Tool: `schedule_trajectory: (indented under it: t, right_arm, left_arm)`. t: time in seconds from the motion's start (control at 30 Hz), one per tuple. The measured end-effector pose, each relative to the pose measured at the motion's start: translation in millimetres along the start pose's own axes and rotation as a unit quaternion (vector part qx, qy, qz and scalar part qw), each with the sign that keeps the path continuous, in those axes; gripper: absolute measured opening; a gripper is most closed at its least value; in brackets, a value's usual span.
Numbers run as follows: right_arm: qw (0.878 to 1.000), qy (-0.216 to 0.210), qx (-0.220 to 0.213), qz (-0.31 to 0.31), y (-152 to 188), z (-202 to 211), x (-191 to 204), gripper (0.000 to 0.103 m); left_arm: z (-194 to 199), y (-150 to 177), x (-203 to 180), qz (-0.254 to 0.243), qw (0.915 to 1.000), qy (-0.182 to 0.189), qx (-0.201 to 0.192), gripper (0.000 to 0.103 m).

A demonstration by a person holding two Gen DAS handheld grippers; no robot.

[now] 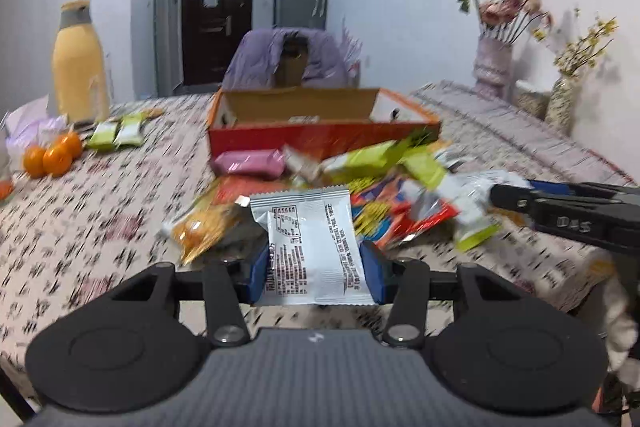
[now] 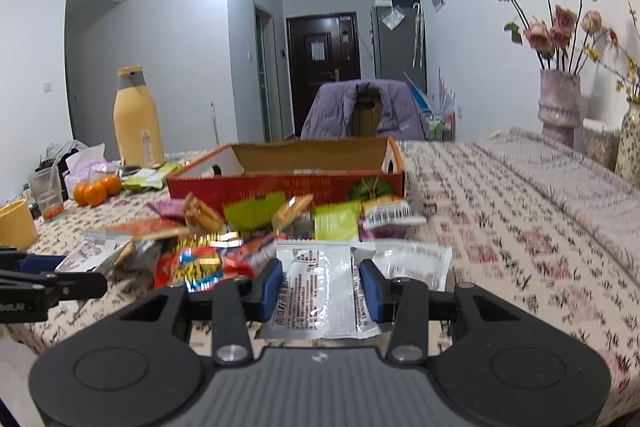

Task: Organize snacks
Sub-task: 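Carry both white sachets into the orange box and open both grippers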

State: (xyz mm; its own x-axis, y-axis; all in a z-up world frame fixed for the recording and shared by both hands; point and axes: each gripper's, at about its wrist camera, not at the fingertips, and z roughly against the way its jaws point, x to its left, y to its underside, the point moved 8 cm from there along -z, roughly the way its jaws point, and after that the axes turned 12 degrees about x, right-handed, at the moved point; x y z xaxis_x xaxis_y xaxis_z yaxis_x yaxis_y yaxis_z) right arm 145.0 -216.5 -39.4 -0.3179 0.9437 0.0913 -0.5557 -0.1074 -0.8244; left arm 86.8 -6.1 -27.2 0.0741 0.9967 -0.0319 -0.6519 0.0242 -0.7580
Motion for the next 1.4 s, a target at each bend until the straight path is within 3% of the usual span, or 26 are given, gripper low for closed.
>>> schedule_trajectory:
  t: [0.2,0.53,0.8,1.1,1.4]
  right_arm:
    - [1.0,-0.001,-0.028,0.002,-28,-2,-1,0.042]
    - [0.997,0.003,-0.078,0.01,-96,-18,-2,0.042]
    - [0.996,0.009,-0.088,0.017,-155,-49,-5,0.042]
    - [1.0,-0.002,-0.023,-0.004,-205,-122,-14,0.042]
    - [0.994,0.003,0.105,-0.033,-198,-222,-25,0.042]
  left_arm:
    - [6,-34,-13,-0.005,0.9993,0.022,-0.03,0.049]
    - [-5,-117,-16,-0.013,0.9966,0.01,-0.081,0.049]
    - [-44,-179,-10,-0.006,0.9971,-0.021,-0.073,0.049]
    - [-117,-226,11,0.017,0.9982,-0.058,-0.006,0.049]
    - [-203,-222,38,0.037,0.9896,-0.1,0.097,0.049]
